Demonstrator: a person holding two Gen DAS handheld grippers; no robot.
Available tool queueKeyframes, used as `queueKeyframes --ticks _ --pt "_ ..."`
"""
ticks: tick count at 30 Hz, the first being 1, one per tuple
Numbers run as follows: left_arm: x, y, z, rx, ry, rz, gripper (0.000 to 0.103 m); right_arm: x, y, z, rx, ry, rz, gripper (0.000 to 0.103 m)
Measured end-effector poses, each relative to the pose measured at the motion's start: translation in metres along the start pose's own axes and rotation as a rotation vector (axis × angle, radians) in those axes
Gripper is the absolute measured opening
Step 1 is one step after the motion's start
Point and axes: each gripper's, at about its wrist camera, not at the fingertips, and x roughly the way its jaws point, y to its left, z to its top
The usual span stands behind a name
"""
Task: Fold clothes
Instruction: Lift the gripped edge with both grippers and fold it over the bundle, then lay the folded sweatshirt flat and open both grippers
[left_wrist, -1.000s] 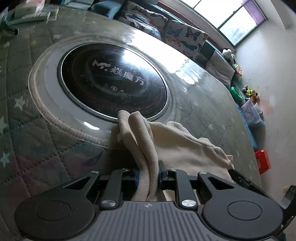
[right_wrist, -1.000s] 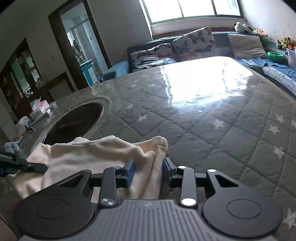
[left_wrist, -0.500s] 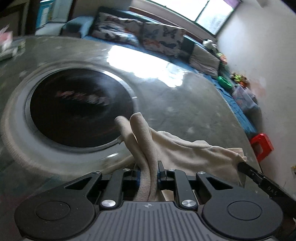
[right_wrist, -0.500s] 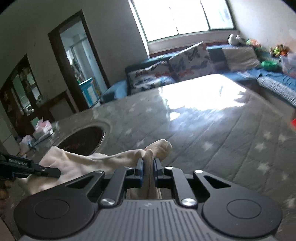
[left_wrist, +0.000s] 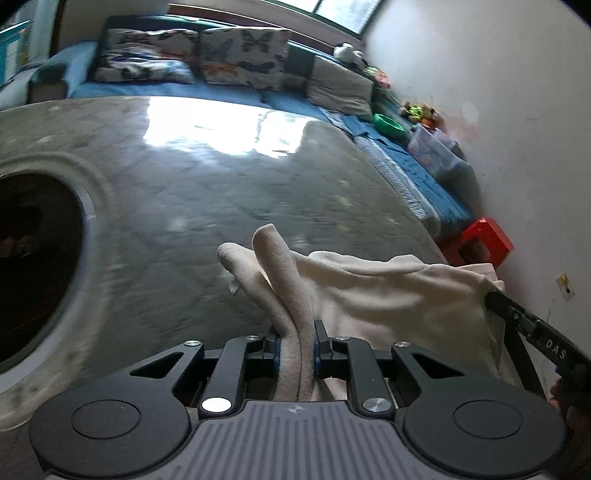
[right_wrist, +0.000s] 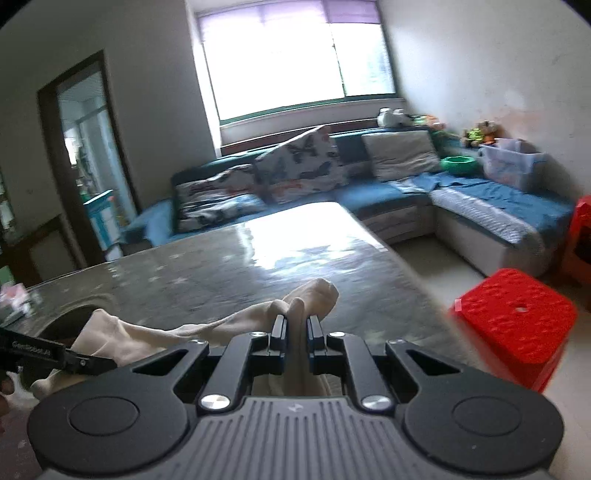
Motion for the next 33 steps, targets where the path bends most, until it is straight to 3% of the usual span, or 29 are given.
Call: queueKeyframes --ticks 11,16,18,21,26,33 --pt "0.057 -0.053 0.007 0.094 0.051 -0.022 0.018 0.028 -0.057 0.014 0.029 0.008 -0.153 0.009" --pt "0.064 -0.049 0.002 0.122 0.078 0.023 0.034 0.047 -0.072 0.006 0.035 0.060 -0.194 0.010" --pt "0.062 -0.046 0.004 0.128 0.070 0.045 0.045 0.048 -0.072 0.005 0.040 0.067 -0.184 0.010" --pt "0.058 -0.043 0.011 0.135 0.038 0.090 0.049 0.049 -0.073 0.005 0.049 0.077 -0.169 0.013" --pt "0.061 -0.047 0.023 0.153 0.002 0.131 0.049 0.051 -0.074 0.004 0.062 0.094 -0.144 0.013" --pt "0.078 -0.070 0.030 0.278 -0.027 0.160 0.049 0.079 -0.055 0.006 0.042 0.136 -0.072 0.019"
